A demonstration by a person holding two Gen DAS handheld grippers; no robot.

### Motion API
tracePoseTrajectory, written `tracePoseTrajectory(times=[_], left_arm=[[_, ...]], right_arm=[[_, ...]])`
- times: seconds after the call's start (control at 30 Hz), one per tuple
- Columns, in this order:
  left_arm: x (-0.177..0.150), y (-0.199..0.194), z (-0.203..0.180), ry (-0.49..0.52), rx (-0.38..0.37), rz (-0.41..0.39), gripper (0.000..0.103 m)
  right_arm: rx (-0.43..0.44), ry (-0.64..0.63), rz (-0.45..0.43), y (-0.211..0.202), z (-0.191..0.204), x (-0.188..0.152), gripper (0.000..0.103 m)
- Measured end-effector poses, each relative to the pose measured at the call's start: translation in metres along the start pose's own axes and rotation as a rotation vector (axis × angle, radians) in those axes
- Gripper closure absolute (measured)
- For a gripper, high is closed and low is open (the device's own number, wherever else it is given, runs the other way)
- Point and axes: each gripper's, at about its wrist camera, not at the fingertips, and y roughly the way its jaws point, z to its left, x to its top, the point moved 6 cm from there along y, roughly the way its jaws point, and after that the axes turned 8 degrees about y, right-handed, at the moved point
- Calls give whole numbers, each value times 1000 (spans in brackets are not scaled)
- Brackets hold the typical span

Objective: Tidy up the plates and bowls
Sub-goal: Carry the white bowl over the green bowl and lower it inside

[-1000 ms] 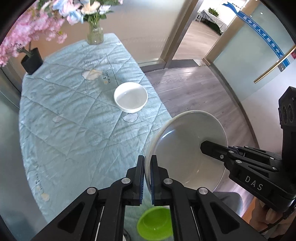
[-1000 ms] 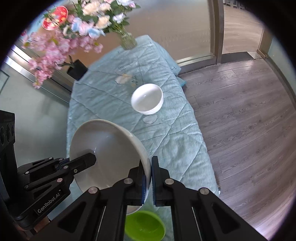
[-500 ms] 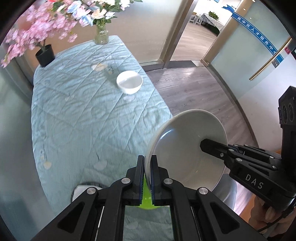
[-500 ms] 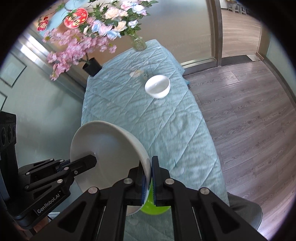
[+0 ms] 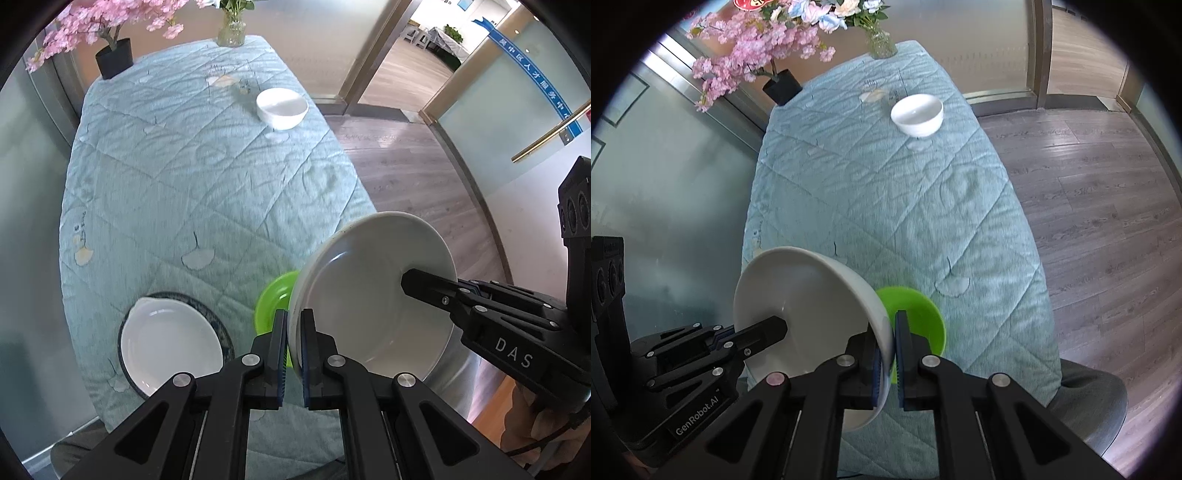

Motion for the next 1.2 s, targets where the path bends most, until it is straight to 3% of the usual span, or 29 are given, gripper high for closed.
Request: tracePoseTrajectory(times=[0.6,1.2], left_arm=[[-44,90,21,-73,-66,139,101],[-36,156,43,-122,-82,204,101]], right_arm=[[-62,19,134,69,-26,-40,97],[-170,-15,160,123,-33,-25,97]])
